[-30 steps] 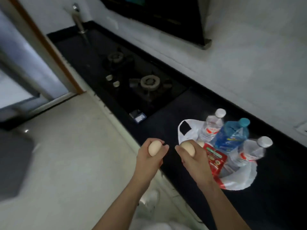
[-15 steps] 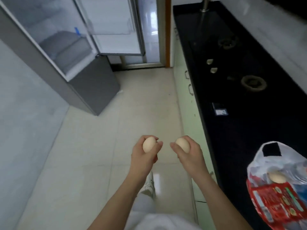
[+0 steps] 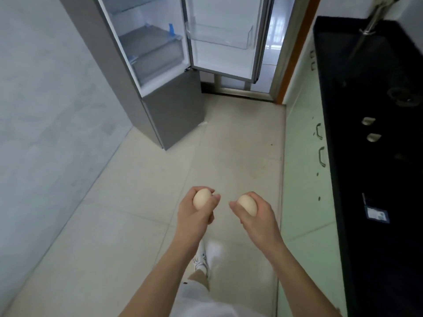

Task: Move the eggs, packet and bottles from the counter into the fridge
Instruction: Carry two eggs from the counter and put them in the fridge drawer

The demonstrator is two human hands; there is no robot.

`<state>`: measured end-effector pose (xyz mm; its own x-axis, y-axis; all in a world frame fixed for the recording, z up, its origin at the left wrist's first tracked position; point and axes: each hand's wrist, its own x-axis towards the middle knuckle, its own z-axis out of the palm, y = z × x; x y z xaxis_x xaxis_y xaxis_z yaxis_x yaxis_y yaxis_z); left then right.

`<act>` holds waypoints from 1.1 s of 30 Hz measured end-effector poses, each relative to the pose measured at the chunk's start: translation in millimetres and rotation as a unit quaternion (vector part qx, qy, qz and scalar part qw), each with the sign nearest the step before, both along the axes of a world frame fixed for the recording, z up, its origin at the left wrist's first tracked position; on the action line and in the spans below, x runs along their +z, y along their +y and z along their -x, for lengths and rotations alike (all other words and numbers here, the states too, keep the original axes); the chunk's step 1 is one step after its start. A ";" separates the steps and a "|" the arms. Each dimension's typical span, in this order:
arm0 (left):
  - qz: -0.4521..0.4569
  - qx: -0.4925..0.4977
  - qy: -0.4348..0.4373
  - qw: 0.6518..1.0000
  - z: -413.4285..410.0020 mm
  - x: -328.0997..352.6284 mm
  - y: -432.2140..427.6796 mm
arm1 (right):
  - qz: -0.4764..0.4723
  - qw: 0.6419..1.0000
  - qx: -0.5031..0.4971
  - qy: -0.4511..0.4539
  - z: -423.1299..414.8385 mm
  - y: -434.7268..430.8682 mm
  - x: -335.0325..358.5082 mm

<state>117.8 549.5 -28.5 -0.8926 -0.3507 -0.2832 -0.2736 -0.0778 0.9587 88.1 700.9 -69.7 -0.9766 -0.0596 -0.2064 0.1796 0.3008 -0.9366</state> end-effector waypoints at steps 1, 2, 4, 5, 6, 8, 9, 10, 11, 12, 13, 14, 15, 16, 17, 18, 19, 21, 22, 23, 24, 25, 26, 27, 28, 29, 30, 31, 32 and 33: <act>-0.001 0.001 0.001 1.000 15.5 -1.5 -9.0 | -0.005 1.000 0.000 0.000 16.1 -8.7 0.2; -0.001 0.003 0.004 1.000 32.2 -2.3 -19.0 | -0.008 1.000 -0.003 -0.001 33.4 -17.7 0.3; 0.002 0.009 0.004 1.000 67.2 -2.5 -42.6 | -0.014 1.000 -0.009 -0.003 69.4 -37.6 0.8; 0.002 0.012 0.003 1.000 85.3 -1.7 -55.6 | -0.016 1.000 -0.010 -0.002 87.9 -48.7 2.0; 0.000 0.015 0.003 1.000 103.2 -0.6 -69.1 | -0.017 1.000 -0.009 -0.002 106.4 -60.9 3.4; -0.005 0.021 0.003 1.000 137.2 0.4 -95.4 | -0.020 1.000 -0.004 -0.004 142.2 -88.1 6.9; -0.007 0.021 0.002 1.000 153.1 0.7 -107.0 | -0.022 1.000 -0.003 -0.006 158.9 -101.1 9.0; -0.006 0.018 0.000 1.000 167.9 0.8 -117.5 | -0.023 1.000 -0.002 -0.006 174.8 -113.3 11.1; -0.003 0.013 -0.002 1.000 181.1 0.7 -127.0 | -0.025 1.000 0.000 -0.006 189.6 -124.7 12.8; 0.000 0.010 -0.005 1.000 192.7 0.2 -135.6 | -0.029 1.000 0.005 -0.006 203.2 -134.3 14.1; 0.002 0.010 -0.009 1.000 203.3 -0.5 -143.8 | -0.033 0.999 0.011 -0.007 215.6 -143.1 14.9; 0.002 0.013 -0.013 1.000 212.7 -1.8 -151.9 | -0.034 0.999 0.016 -0.007 227.0 -150.9 15.1; 0.001 0.015 -0.016 1.000 221.7 -3.5 -159.8 | -0.034 0.999 0.019 -0.006 237.6 -157.6 14.8; 0.000 0.017 -0.019 1.000 230.4 -5.2 -167.2 | -0.034 0.999 0.020 -0.007 247.9 -163.7 13.7; 0.000 0.021 -0.022 1.000 239.1 -7.0 -174.5 | -0.034 0.999 0.022 -0.009 258.0 -169.6 12.1; -0.002 0.026 -0.025 0.999 247.9 -8.6 -181.3 | -0.031 0.999 0.026 -0.014 267.9 -175.3 10.6; -0.004 0.032 -0.029 0.999 256.6 -10.6 -187.6 | -0.028 0.999 0.031 -0.019 277.9 -180.6 8.9; -0.003 0.042 -0.034 0.999 276.6 -15.7 -199.6 | -0.027 0.998 0.043 -0.025 299.9 -191.8 4.9; 0.001 0.047 -0.036 0.998 287.6 -17.7 -204.6 | -0.031 0.998 0.048 -0.026 311.7 -196.8 3.4; 0.005 0.052 -0.038 0.998 299.5 -19.2 -209.1 | -0.035 0.998 0.054 -0.025 324.5 -201.8 2.2; 0.009 0.058 -0.037 0.998 311.8 -20.4 -213.3 | -0.037 0.997 0.060 -0.021 338.1 -206.8 0.7; 0.011 0.064 -0.035 0.997 324.5 -21.5 -217.1 | -0.036 0.997 0.068 -0.016 352.6 -211.7 -1.2; 0.012 0.070 -0.031 0.997 338.0 -22.3 -220.5 | -0.036 0.996 0.077 -0.012 367.6 -216.3 -2.7; 0.014 0.075 -0.028 0.997 351.8 -23.1 -223.7 | -0.036 0.996 0.086 -0.006 383.6 -220.8 -4.2; 0.017 0.079 -0.026 0.996 366.7 -24.1 -226.8 | -0.034 0.995 0.095 0.001 400.6 -224.7 -5.1; 0.023 0.082 -0.027 0.996 383.0 -25.4 -229.3 | -0.030 0.994 0.103 0.008 419.0 -227.9 -5.5; 0.027 0.086 -0.029 0.995 400.1 -26.7 -231.1 | -0.026 0.994 0.110 0.013 438.2 -230.1 -5.9; 0.027 0.094 -0.033 0.995 417.6 -28.1 -232.2 | -0.025 0.993 0.118 0.018 457.9 -231.0 -6.1; 0.024 0.104 -0.037 0.994 436.3 -28.6 -232.8 | -0.026 0.992 0.124 0.023 478.4 -231.3 -5.8; 0.020 0.112 -0.040 0.993 456.2 -28.5 -232.9 | -0.027 0.991 0.129 0.029 500.0 -230.7 -4.9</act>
